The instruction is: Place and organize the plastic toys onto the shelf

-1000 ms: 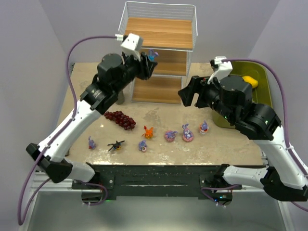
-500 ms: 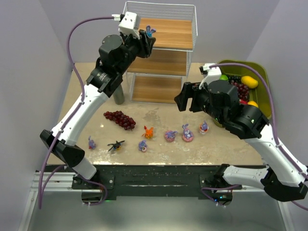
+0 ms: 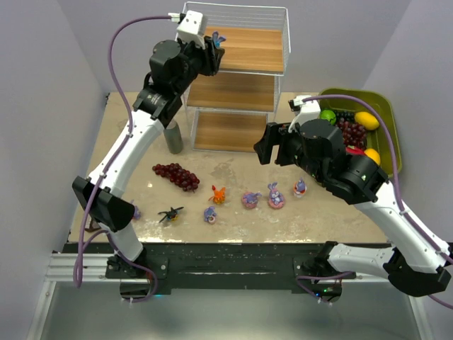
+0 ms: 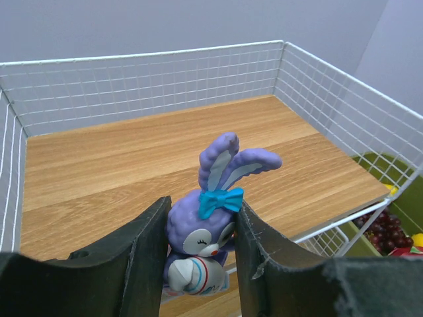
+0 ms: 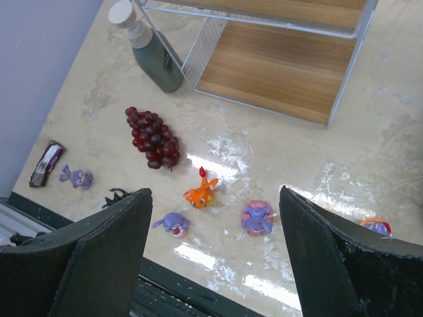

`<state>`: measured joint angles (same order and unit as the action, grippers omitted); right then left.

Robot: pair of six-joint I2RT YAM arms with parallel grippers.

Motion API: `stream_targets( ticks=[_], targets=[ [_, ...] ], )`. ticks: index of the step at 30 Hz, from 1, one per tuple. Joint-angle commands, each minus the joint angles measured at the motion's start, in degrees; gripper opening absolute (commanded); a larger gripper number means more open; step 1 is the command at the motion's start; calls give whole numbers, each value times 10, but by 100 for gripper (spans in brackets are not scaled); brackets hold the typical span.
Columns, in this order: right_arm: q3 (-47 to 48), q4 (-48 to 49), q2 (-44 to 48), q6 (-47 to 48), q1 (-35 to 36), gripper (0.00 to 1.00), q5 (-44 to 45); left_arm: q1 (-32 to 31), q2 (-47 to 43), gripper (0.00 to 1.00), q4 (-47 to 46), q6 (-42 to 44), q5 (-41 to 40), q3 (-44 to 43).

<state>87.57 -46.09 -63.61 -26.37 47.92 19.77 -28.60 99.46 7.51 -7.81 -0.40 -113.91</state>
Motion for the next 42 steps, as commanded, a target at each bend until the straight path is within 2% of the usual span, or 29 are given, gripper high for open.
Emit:
stream_targets(
  ticks=[1, 12, 21, 30, 34, 42],
  targets=[
    [-4, 29, 3, -3, -2, 81, -2, 27, -1, 0, -28, -7, 37, -31],
    [-14, 36, -2, -11, -1, 81, -5, 54, 15, 1, -31, -19, 72, -32],
    [-22, 40, -4, -14, -1, 81, -3, 55, 28, 8, -30, -29, 67, -32],
    [-26, 40, -5, -14, -2, 81, -5, 55, 32, 32, -21, -25, 66, -34],
    [-28, 42, -6, -15, -2, 81, -7, 55, 31, 48, -20, -23, 66, -34],
    [-32, 43, -4, -16, -2, 81, -7, 55, 32, 62, -14, -20, 67, -39]
  ],
)
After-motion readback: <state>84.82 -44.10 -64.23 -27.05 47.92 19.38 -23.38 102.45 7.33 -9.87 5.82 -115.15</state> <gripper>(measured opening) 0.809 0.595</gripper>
